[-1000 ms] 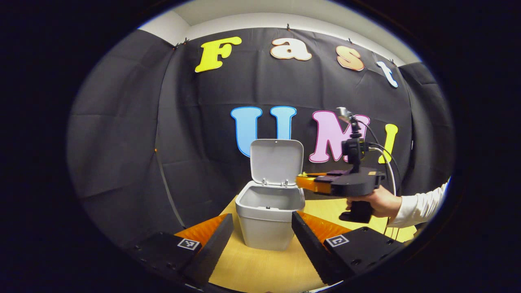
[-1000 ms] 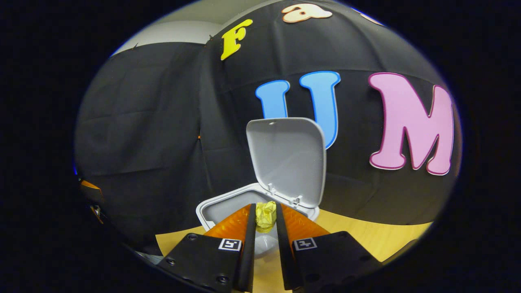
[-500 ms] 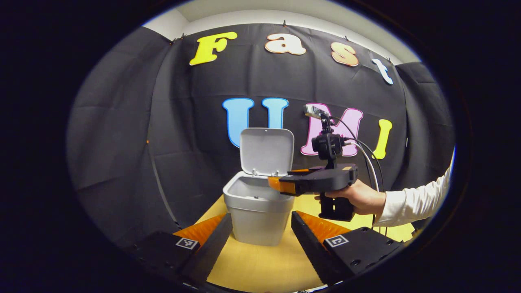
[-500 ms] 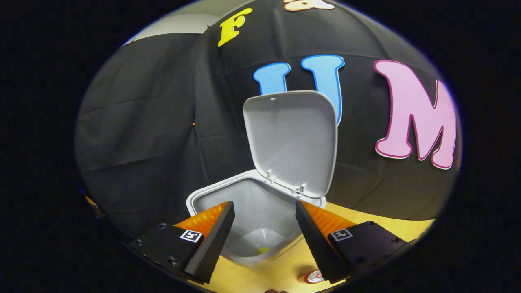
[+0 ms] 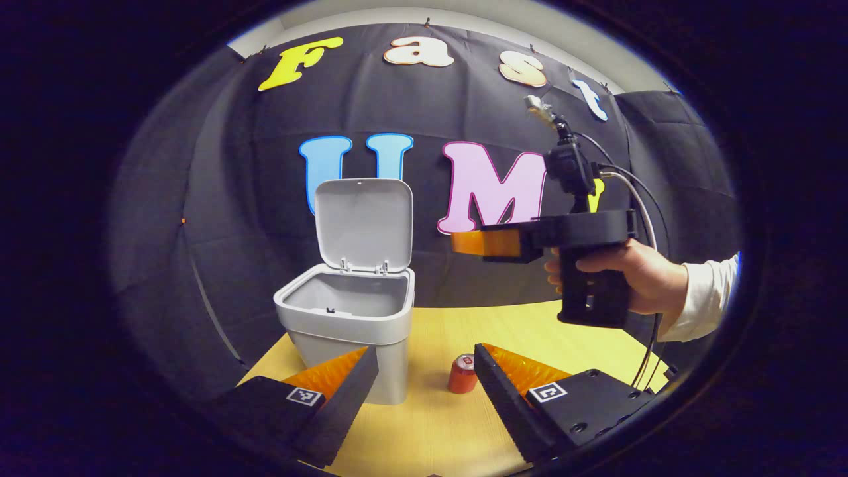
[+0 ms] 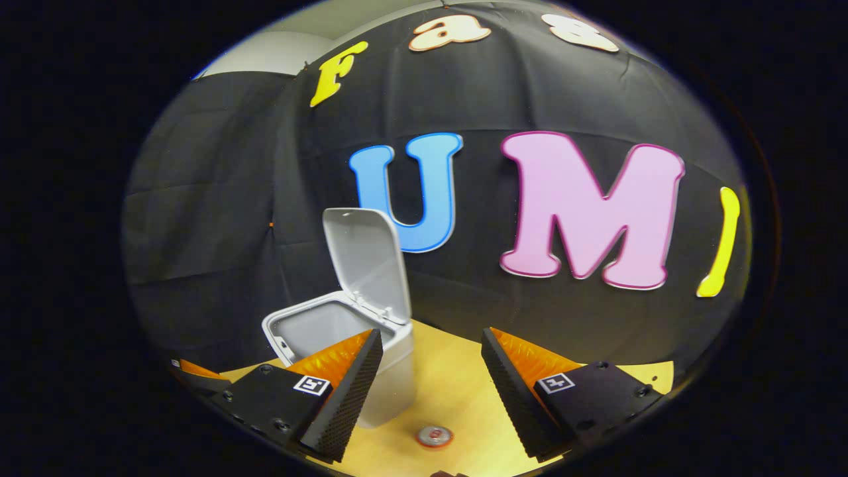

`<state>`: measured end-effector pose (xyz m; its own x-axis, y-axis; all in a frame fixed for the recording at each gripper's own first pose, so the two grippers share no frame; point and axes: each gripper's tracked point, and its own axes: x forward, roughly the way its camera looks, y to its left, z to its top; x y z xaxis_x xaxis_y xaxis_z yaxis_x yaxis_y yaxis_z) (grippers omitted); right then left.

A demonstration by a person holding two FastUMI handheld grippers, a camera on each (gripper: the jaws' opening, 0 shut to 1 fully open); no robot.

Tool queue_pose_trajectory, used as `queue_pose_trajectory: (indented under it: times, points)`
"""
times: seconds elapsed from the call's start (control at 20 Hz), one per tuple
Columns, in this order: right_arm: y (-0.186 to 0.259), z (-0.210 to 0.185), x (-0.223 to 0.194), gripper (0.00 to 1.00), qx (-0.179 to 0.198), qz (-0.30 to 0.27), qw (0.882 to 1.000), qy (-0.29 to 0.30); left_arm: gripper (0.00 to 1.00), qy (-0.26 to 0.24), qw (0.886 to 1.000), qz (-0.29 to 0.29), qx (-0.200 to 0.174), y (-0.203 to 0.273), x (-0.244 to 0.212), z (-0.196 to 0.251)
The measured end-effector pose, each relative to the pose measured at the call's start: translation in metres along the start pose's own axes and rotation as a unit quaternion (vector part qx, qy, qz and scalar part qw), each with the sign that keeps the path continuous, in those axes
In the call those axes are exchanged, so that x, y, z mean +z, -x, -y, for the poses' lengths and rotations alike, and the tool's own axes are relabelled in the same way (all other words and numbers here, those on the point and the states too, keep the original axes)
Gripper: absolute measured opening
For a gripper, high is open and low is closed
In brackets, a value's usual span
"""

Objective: Press the lid of the desktop garbage bin to open it, pick up the crumpled paper on the desktop and throw it into the bin, then pick up the pop can on the desktop and drop it into the bin, and finally close the garbage bin lid.

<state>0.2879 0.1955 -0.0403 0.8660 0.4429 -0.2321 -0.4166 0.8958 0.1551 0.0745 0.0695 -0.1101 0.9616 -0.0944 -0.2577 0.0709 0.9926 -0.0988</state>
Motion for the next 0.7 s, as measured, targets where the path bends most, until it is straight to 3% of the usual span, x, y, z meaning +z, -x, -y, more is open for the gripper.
queue_pose_trajectory:
  times: [0.15, 0.35, 0.7]
  points:
    - [0.037, 0.043, -0.001, 0.97, -0.040, -0.002, 0.999, 0.010, 0.98, 0.023, 1.000, -0.007, -0.018, -0.033, -0.023, 0.021]
    - [0.080, 0.087, -0.022, 0.97, -0.082, -0.023, 0.996, 0.030, 0.95, -0.004, 0.999, -0.028, -0.030, -0.083, -0.061, 0.045]
    - [0.118, 0.123, -0.066, 0.98, -0.106, -0.071, 0.991, 0.030, 0.96, -0.015, 0.997, -0.051, -0.047, -0.153, -0.107, 0.075]
